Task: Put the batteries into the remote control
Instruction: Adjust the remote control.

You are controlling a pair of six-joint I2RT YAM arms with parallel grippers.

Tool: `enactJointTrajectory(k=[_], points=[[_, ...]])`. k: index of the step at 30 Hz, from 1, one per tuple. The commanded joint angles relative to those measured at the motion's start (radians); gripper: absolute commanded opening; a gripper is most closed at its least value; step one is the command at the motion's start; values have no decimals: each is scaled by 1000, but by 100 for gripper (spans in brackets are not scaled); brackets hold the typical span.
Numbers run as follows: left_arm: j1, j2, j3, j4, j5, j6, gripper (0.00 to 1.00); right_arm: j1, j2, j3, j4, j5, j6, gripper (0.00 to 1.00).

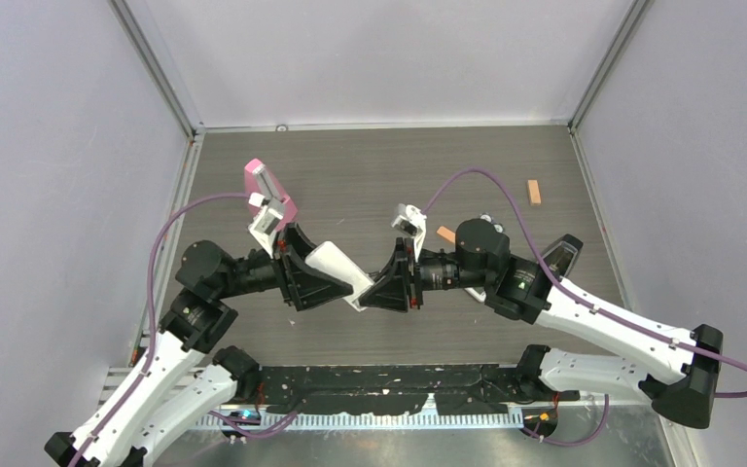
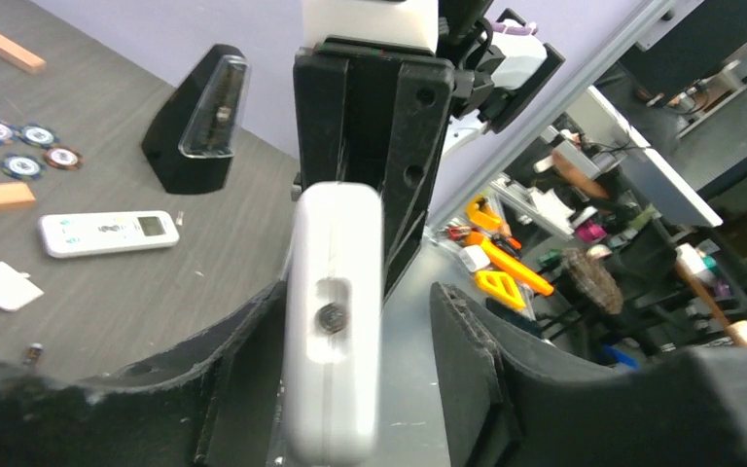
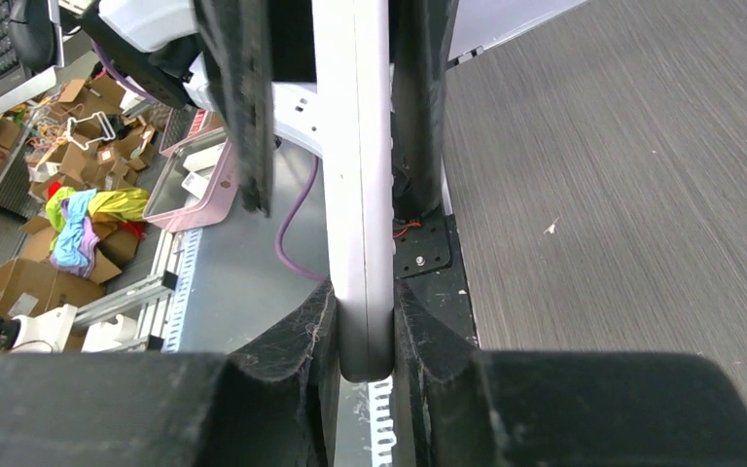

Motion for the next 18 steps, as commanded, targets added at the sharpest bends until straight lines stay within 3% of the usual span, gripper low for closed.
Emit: enactJointTrajectory(k=[1, 4, 8, 16, 18], points=[[-1, -28, -60, 197, -4, -131, 44, -19, 28, 88, -15, -80, 11, 6], [-2, -40, -87, 203, -61, -148, 37, -21, 56, 109, -40, -119, 1, 7], [-1, -49, -127, 236, -141, -195, 20, -21, 85, 134, -76, -136, -7, 9], [0, -110, -198, 264, -260, -223, 24, -38, 115, 158, -117, -158, -13, 10], [0, -121, -224, 308, -291, -256, 21, -41, 120, 161, -119, -168, -10, 11]])
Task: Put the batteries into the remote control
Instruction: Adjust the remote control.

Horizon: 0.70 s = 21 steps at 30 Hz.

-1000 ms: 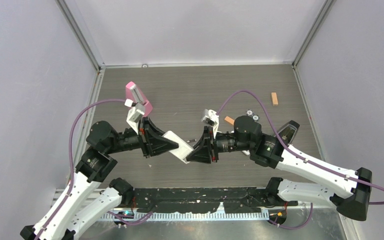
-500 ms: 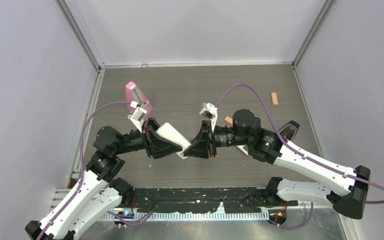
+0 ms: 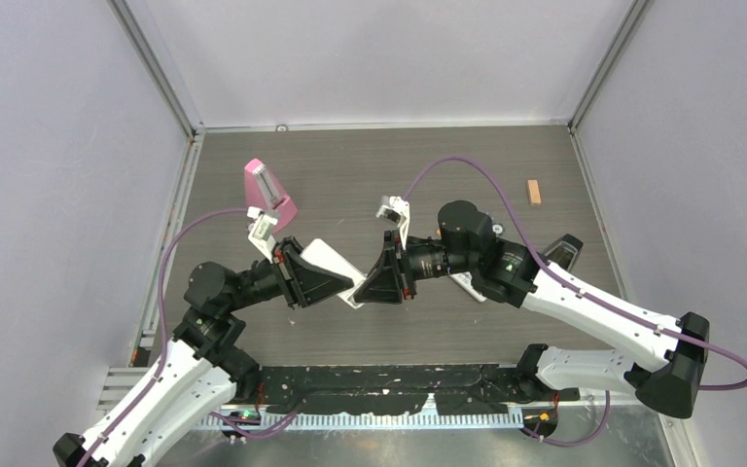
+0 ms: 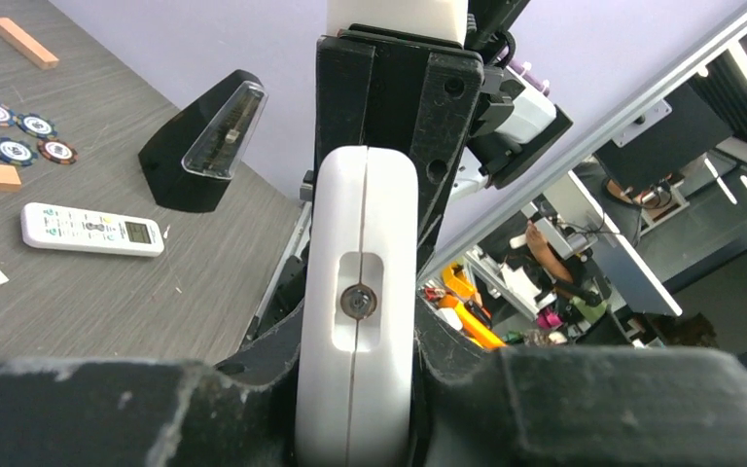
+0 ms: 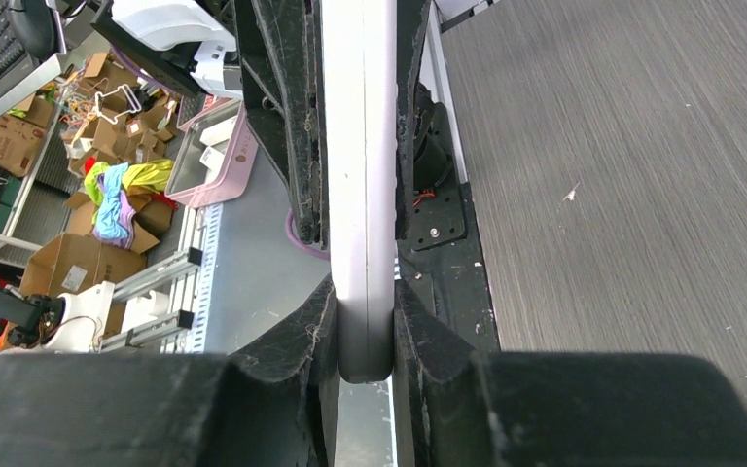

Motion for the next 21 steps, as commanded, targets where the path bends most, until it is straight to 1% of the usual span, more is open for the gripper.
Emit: enactJointTrajectory(k=[1, 3, 4, 5, 6, 7, 8, 9, 10, 12, 16, 18, 19, 20, 21], points=[[5, -26, -41, 153, -146, -84, 17, -1, 6, 48, -2, -64, -16, 11], [5, -24, -72, 202, -163, -115, 1, -3, 13, 53, -2, -63, -9, 14], [6, -23, -90, 222, -172, -129, 0, -3, 15, 57, 1, -57, -1, 24], [6, -23, -99, 236, -182, -140, 0, -3, 19, 59, 2, -43, 5, 31], [5, -25, -114, 246, -192, -148, 0, -3, 19, 63, 4, -35, 16, 46], [6, -28, -124, 250, -207, -153, 0, -3, 17, 64, 9, -16, 22, 54], [5, -37, -135, 248, -226, -155, 0, -3, 5, 57, 28, -5, 40, 69], [6, -47, -146, 243, -250, -156, 0, -3, -4, 50, 48, 13, 50, 78], [6, -60, -156, 228, -277, -156, 0, -3, -29, 29, 86, 26, 74, 83], [5, -95, -171, 165, -350, -139, 0, -5, -69, 6, 100, 100, 105, 85], [6, -187, -186, 9, -498, -104, 0, -9, -136, -35, 3, 328, 145, 85], [5, -240, -190, -77, -574, -88, 0, -13, -149, -53, -88, 534, 162, 84], [6, -267, -188, -128, -615, -83, 0, -15, -147, -57, -164, 584, 171, 81], [6, -298, -183, -174, -649, -78, 0, -18, -128, -57, -203, 676, 173, 80], [6, -317, -178, -213, -686, -74, 0, -20, -98, -53, -262, 714, 158, 76]])
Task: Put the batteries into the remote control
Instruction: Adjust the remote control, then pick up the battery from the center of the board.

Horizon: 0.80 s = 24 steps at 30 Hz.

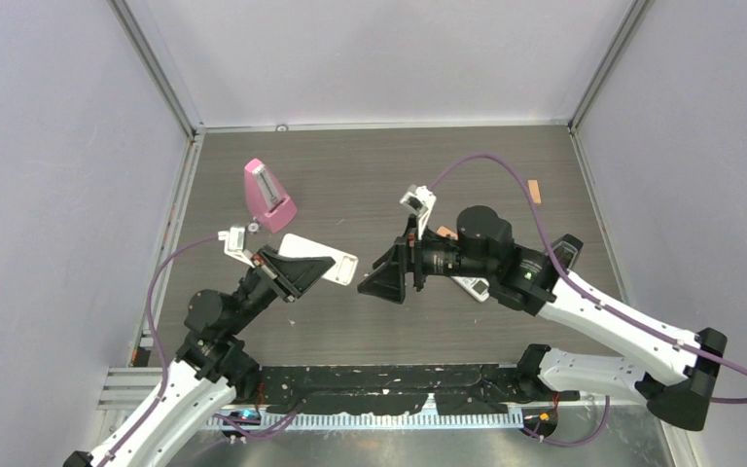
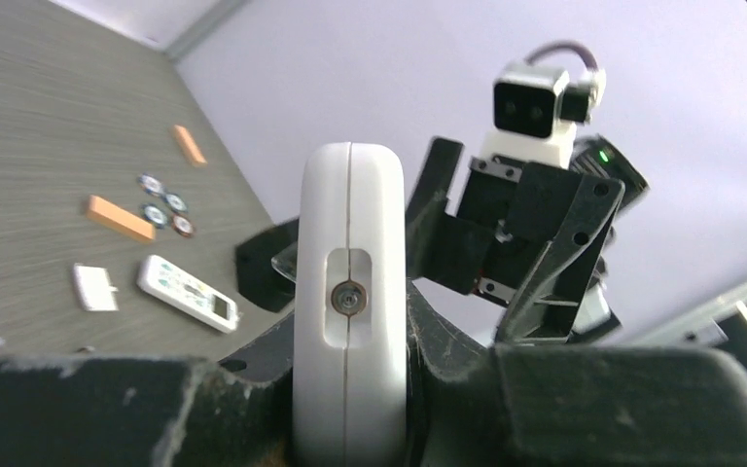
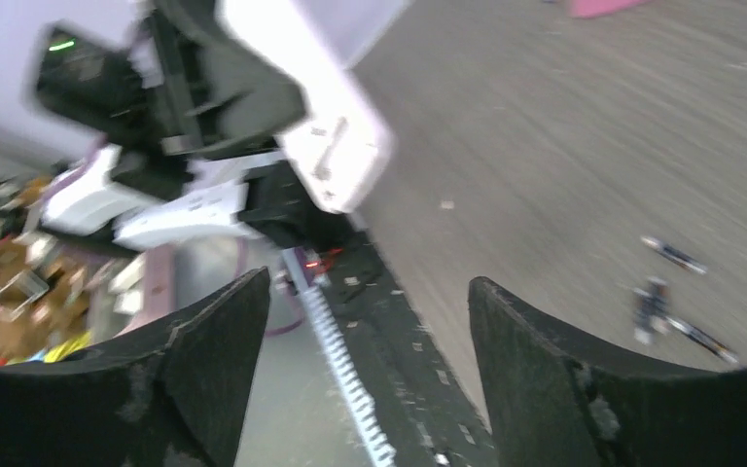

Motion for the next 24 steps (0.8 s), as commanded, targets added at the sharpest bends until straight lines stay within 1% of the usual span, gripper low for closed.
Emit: enactJointTrajectory(k=[1, 2, 5, 8, 10, 11, 12, 13, 15, 16, 18, 21, 24], points=[[5, -89, 14, -203, -232, 49, 0, -11, 60, -7, -207, 375, 12, 74], [5, -101, 20, -232, -250, 52, 0, -11, 100, 1, -238, 391, -19, 71], [5, -131, 36, -313, -294, 62, 0, -16, 191, 29, -256, 426, -99, 68], [4, -157, 56, -397, -356, 63, 0, -21, 335, 82, -254, 422, -211, 65], [4, -181, 92, -501, -436, 62, 0, -21, 427, 127, -243, 399, -335, 65], [5, -192, 108, -537, -470, 73, 0, -20, 454, 158, -237, 376, -462, 65], [4, -204, 126, -566, -499, 84, 0, -20, 501, 170, -231, 330, -524, 65], [4, -212, 138, -587, -527, 95, 0, -21, 540, 187, -204, 323, -623, 65], [4, -219, 154, -612, -555, 106, 0, -27, 602, 237, -194, 304, -721, 65], [5, -220, 161, -619, -559, 115, 0, -29, 623, 260, -203, 264, -747, 65], [4, -217, 178, -640, -567, 120, 0, -33, 696, 321, -233, 245, -804, 66], [4, -215, 189, -651, -574, 129, 0, -38, 806, 407, -308, 249, -871, 65], [5, -221, 188, -650, -590, 130, 0, -40, 865, 440, -334, 224, -909, 63]])
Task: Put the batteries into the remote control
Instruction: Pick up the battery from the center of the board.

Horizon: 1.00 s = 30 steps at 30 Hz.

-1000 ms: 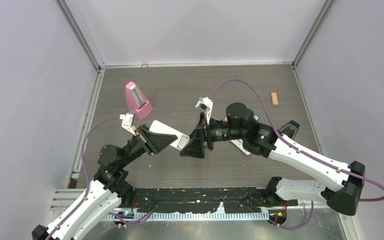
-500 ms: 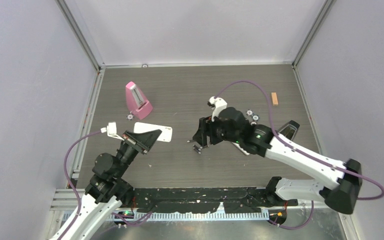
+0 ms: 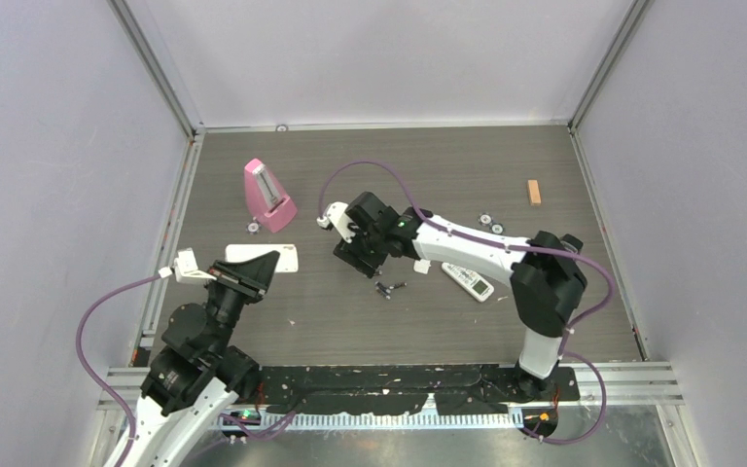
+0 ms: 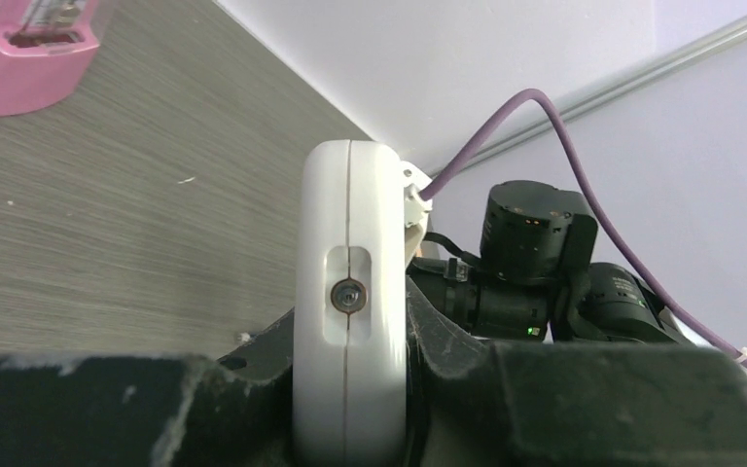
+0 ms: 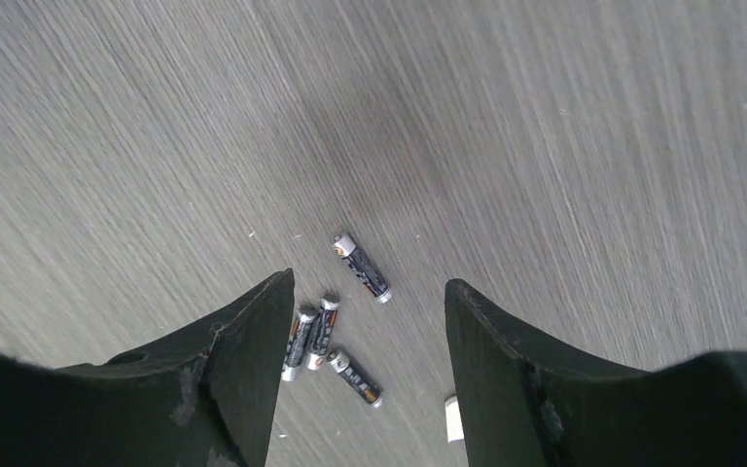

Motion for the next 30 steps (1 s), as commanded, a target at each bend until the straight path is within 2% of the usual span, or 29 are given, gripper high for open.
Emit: enactJointTrajectory(k=[1, 8, 13, 19, 23, 30], points=[[4, -8, 32, -16, -67, 29, 0, -8, 75, 65, -60, -60, -139, 63], [5, 21, 41, -70, -134, 37, 0, -19, 202, 150, -155, -100, -191, 56], [5, 27, 24, -57, -129, 34, 0, -23, 226, 148, -147, -97, -193, 52], [5, 21, 18, -55, -123, 37, 0, -26, 264, 167, -156, -40, -176, 31], [5, 5, 12, -64, -129, 30, 0, -32, 274, 166, -159, -38, -173, 25], [5, -5, 13, -76, -134, 27, 0, -40, 302, 189, -170, -55, -172, 30]])
